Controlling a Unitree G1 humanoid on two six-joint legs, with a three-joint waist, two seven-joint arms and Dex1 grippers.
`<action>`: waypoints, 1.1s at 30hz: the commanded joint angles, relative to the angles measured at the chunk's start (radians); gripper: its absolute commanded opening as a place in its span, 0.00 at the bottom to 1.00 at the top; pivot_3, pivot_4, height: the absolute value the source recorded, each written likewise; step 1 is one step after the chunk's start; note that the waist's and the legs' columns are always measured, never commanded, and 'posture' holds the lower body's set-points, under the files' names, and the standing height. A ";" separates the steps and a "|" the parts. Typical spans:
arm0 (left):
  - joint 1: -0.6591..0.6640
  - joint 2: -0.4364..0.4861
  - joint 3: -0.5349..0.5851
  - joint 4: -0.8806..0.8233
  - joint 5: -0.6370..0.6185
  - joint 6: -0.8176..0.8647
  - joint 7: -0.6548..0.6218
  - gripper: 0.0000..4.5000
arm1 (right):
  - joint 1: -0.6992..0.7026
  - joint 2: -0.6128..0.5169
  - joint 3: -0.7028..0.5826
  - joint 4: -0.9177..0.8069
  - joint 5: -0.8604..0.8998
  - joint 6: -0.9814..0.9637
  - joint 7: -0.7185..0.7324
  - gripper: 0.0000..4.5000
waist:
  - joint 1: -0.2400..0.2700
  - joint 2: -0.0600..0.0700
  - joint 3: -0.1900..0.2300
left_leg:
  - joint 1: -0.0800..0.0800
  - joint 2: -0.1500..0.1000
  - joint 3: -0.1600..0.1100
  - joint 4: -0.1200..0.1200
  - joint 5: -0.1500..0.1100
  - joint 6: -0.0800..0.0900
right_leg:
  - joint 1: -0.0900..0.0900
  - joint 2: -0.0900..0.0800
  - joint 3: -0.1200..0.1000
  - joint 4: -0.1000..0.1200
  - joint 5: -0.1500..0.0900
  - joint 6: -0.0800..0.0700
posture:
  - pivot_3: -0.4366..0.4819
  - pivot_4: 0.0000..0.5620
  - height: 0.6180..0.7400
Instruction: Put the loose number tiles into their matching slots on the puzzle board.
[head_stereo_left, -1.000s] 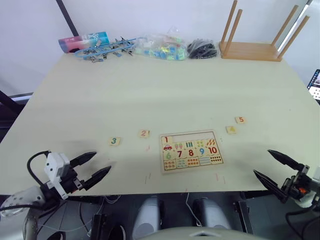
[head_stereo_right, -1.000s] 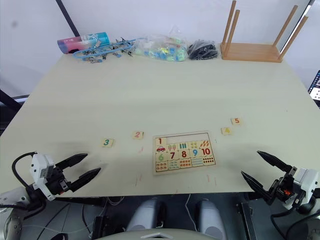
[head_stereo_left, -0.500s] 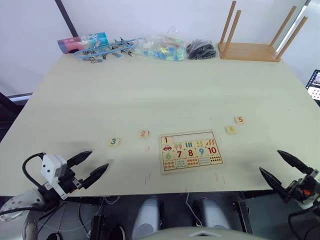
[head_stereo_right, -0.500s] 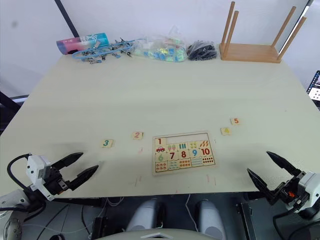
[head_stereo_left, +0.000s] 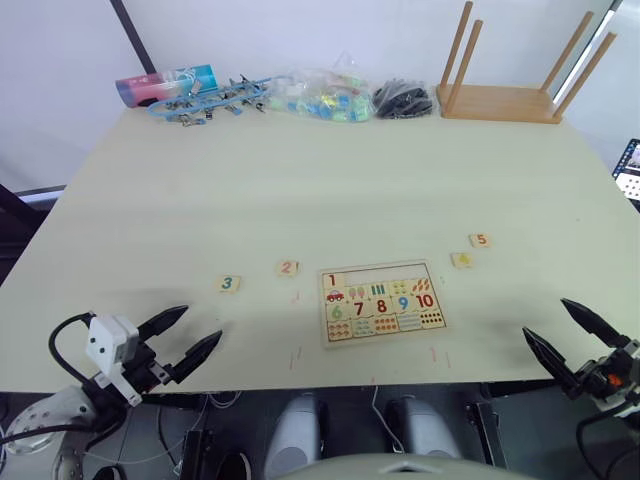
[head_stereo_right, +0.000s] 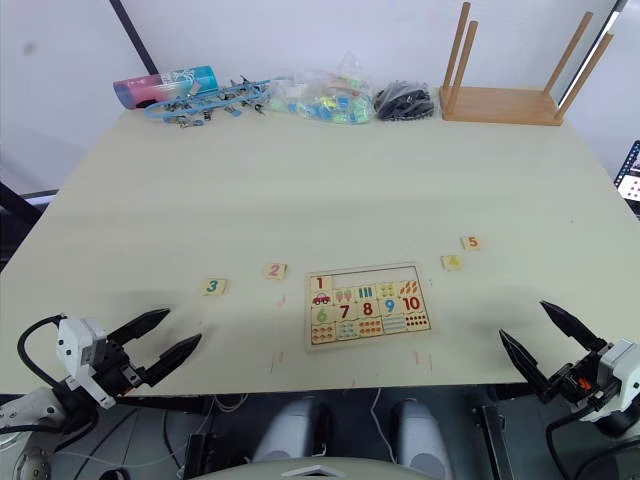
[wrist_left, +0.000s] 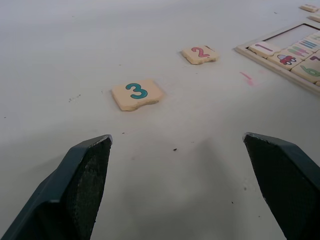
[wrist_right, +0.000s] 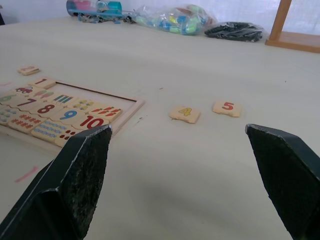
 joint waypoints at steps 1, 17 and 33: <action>-0.007 0.011 0.001 -0.010 0.001 -0.028 -0.001 0.99 | -0.002 -0.005 -0.031 0.004 0.002 -0.022 0.003 1.00 | 0.000 0.000 0.000 | 0.000 0.000 0.000 0.000 0.000 0.000 | 0.000 0.000 0.000 0.000 0.000 0.000 | 0.48 0.27 0.98; -0.108 0.081 -0.028 0.068 0.022 -0.093 -0.073 0.99 | -0.028 -0.019 -0.017 0.007 0.023 -0.016 0.047 1.00 | -0.001 0.001 0.000 | 0.000 0.000 0.001 0.000 0.000 0.001 | 0.000 0.000 0.000 0.000 0.000 0.000 | 0.48 0.27 0.98; -0.725 0.295 -0.326 0.624 0.072 -0.286 -0.583 0.99 | -0.087 -0.130 -0.013 0.013 0.081 0.024 0.236 1.00 | 0.000 0.001 0.001 | 0.000 -0.005 0.001 0.000 0.000 0.001 | 0.001 0.002 0.000 -0.001 0.000 0.001 | 0.48 0.27 0.98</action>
